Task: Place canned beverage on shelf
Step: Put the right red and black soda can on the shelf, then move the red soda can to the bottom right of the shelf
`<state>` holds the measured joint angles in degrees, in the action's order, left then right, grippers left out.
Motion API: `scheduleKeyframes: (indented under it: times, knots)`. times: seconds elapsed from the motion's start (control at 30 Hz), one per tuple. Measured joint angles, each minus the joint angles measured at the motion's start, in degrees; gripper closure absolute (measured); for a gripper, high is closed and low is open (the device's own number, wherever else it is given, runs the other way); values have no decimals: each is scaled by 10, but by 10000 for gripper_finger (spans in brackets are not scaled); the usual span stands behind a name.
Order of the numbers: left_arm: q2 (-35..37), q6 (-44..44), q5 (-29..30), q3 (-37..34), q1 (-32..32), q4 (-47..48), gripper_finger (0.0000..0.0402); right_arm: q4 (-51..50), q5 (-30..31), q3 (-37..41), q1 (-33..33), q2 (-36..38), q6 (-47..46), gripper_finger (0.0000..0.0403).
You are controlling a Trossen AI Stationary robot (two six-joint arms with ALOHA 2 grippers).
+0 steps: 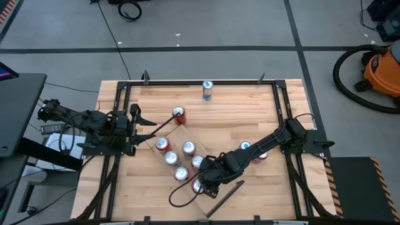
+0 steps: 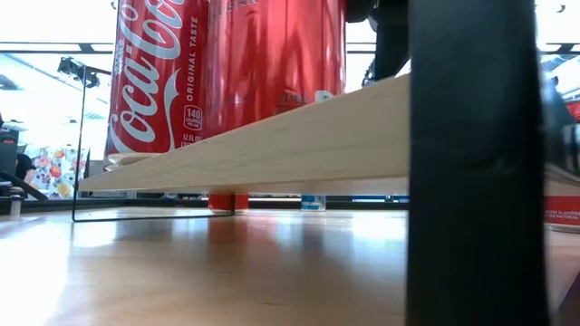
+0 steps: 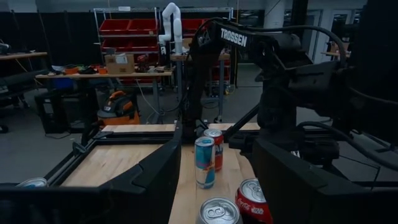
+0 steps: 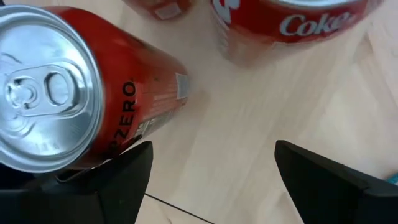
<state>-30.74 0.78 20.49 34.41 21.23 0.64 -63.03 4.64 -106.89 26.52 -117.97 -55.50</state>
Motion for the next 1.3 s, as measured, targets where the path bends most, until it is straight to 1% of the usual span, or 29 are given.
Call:
scheduleKeyframes:
  times: [0.23, 0.33, 0.5, 0.57, 0.7, 0.87, 1.1, 1.23, 1.3]
  knots:
    - [0, 0, 0, 0, 0, 0, 191, 11, -4, 0, 0, 0, -5, 56]
    - [0, 0, 0, 0, 0, 0, 191, -7, -31, 0, -1, 0, -16, 56]
    - [0, 0, 0, 0, 0, 0, 191, -20, -105, -2, -3, 0, -34, 56]
    - [0, 0, 0, 0, 0, 0, 191, -33, -107, -12, -2, 0, -31, 56]
    - [0, 0, 0, 0, 0, 0, 191, -104, -43, -42, -2, 0, -23, 56]
    - [0, 0, 0, 0, 0, 0, 191, -150, 17, -97, -9, 0, 5, 56]
    - [0, 0, 0, 0, 0, 1, 191, -166, 112, -172, -24, 0, 35, 56]
    - [0, 7, 0, 0, 0, 4, 191, -149, 164, -186, -28, 0, 82, 56]
    - [0, 10, 0, 0, 0, 4, 191, -132, 177, -186, -30, 0, 108, 56]
